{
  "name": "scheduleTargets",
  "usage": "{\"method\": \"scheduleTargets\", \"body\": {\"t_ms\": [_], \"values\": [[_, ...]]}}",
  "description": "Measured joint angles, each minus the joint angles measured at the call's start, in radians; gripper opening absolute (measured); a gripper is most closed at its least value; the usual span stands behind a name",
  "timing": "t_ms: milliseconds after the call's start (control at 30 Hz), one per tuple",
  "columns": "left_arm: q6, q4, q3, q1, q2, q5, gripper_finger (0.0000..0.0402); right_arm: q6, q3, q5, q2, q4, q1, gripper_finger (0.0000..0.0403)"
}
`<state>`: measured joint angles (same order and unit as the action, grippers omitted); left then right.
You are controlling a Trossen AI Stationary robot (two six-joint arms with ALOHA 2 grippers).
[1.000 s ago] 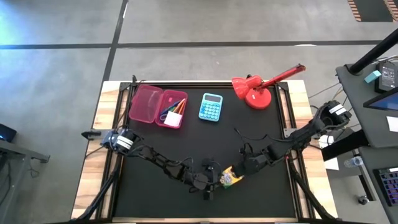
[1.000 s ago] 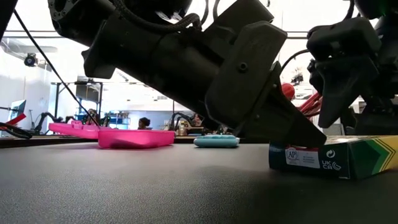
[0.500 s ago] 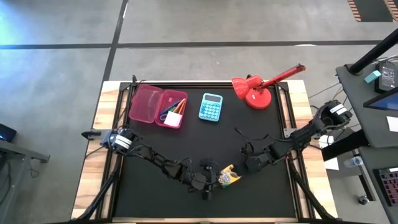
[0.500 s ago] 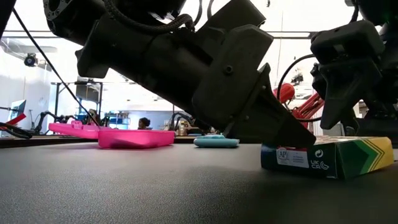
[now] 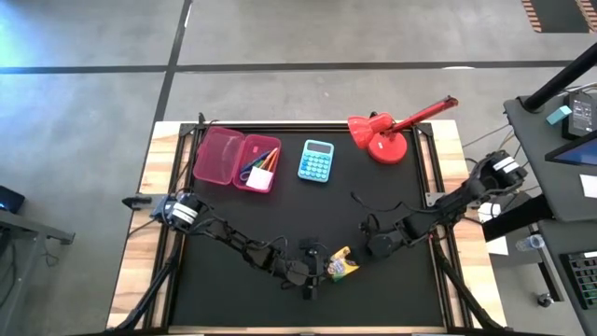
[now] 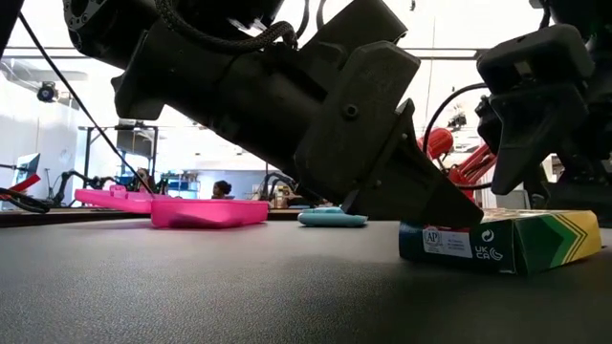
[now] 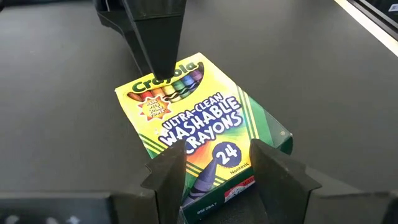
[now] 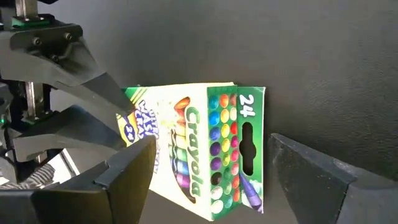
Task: Pack school essentials
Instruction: Put the yellow crayon box into the pink supply box
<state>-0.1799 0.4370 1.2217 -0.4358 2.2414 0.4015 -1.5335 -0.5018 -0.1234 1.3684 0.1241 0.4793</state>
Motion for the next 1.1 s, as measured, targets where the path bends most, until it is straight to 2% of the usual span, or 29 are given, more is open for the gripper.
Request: {"method": "scheduleTargets", "body": {"t_ms": [333, 600, 867, 1100], "values": [[0.002, 0.014, -0.005, -0.001, 0.0, 0.025, 0.0163, 0.024, -0.001, -0.012, 0.137, 0.208, 0.0, 0.0301], [0.002, 0.016, -0.018, -0.004, 0.0, 0.022, 0.0163, 0.034, -0.024, -0.009, 0.127, 0.21, 0.0, 0.0295], [0.012, 0.078, -0.019, -0.006, -0.002, 0.039, 0.0164, -0.019, -0.029, -0.003, 0.116, 0.21, 0.001, 0.0264], [0.12, 0.145, -0.02, -0.008, -0.021, 0.043, 0.0164, 0.0, -0.061, 0.007, 0.116, 0.212, 0.006, 0.026]]}}
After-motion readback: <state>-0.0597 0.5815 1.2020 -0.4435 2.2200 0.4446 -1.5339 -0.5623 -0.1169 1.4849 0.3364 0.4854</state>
